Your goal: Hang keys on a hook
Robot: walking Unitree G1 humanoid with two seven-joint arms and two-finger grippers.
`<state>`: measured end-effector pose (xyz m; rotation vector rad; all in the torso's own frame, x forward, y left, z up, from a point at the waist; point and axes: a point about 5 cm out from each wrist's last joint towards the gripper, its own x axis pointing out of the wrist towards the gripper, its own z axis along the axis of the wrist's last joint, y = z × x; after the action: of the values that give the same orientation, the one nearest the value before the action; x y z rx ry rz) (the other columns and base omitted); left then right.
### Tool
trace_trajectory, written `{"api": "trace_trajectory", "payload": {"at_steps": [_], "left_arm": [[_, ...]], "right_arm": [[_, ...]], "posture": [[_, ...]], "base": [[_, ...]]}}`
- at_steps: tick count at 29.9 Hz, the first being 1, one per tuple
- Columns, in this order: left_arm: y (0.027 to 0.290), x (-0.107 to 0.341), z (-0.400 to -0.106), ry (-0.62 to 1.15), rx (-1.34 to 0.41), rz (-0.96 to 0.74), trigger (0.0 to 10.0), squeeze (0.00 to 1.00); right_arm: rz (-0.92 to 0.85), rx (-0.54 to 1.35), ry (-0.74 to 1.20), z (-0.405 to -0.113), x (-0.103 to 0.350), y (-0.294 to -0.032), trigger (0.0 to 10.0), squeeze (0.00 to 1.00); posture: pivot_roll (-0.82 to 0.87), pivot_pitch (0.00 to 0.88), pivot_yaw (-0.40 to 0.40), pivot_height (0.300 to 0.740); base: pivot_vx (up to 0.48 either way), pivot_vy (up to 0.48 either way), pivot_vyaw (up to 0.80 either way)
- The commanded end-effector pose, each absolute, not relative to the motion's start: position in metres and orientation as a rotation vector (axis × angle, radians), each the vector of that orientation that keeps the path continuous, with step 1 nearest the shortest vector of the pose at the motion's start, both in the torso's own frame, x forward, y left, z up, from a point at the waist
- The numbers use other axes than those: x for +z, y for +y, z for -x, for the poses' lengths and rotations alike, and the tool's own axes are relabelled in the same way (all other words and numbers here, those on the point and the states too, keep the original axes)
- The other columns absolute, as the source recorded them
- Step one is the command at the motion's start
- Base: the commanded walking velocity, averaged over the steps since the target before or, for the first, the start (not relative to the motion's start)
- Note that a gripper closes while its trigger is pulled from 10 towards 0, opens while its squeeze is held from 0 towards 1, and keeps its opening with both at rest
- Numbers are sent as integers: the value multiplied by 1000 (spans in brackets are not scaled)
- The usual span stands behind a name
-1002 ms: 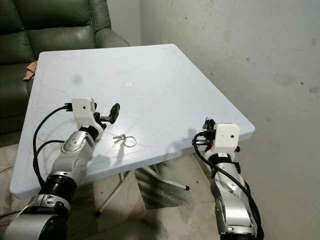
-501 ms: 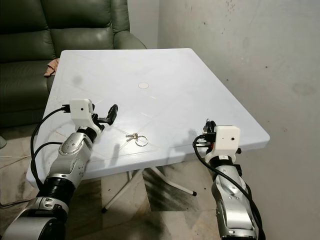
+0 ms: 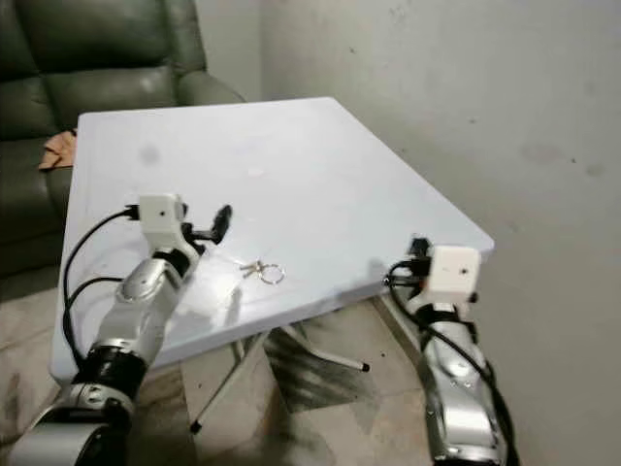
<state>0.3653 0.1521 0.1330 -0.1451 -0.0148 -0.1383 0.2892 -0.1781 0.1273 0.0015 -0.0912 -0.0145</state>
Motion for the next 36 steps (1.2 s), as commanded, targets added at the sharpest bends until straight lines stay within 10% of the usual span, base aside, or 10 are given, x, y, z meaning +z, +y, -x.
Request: {"api": "trace_trajectory", "payload": {"at_steps": [1,36], "left_arm": [[141,138,-367,-21,-167,150,10000,0],[134,142,-366,-21,-245,115,10000,0]], "right_arm": [[7,-39,-108,-289,133,-186,10000,0],[25,-39,-124,-283,134,-184,10000,0]], "posture": [[-15,0,-17,740],[-31,0,-6,740]], "base": [[0,0,-725],[64,0,-478]]}}
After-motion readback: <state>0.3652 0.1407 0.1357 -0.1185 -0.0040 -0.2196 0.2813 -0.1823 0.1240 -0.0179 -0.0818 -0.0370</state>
